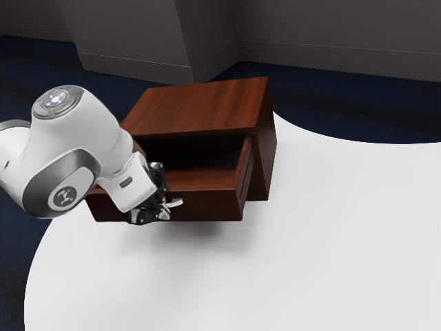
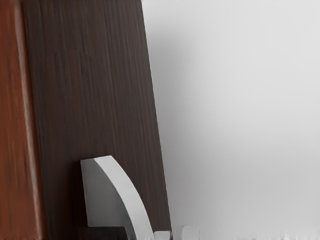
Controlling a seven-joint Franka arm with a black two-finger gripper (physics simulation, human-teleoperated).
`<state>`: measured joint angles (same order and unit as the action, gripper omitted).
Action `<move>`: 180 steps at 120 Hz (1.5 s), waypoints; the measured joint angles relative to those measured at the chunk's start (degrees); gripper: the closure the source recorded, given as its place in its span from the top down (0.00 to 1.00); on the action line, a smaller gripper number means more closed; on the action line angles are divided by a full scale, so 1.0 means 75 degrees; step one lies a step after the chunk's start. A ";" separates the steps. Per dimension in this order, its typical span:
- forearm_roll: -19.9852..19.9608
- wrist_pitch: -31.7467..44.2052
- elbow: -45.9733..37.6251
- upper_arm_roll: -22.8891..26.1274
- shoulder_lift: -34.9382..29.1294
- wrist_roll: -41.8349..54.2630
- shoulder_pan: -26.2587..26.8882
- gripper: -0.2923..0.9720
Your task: Pull the drawer handle with one arm to open the drawer
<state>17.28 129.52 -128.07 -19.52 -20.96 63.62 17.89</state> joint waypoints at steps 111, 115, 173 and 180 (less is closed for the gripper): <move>-0.0215 -0.0571 -0.0071 0.0470 -0.0345 -0.0180 -0.0376 0.29; -0.0209 -0.0597 -0.0068 0.0489 -0.0387 -0.0214 -0.0395 0.30; -0.2123 -0.4781 0.5716 0.0854 0.1834 -0.0501 -0.1482 0.42; -0.2446 -0.5284 0.5931 0.0833 0.2129 -0.0520 -0.1901 0.50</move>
<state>-1.07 89.88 -83.59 -13.27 -4.99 59.72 3.63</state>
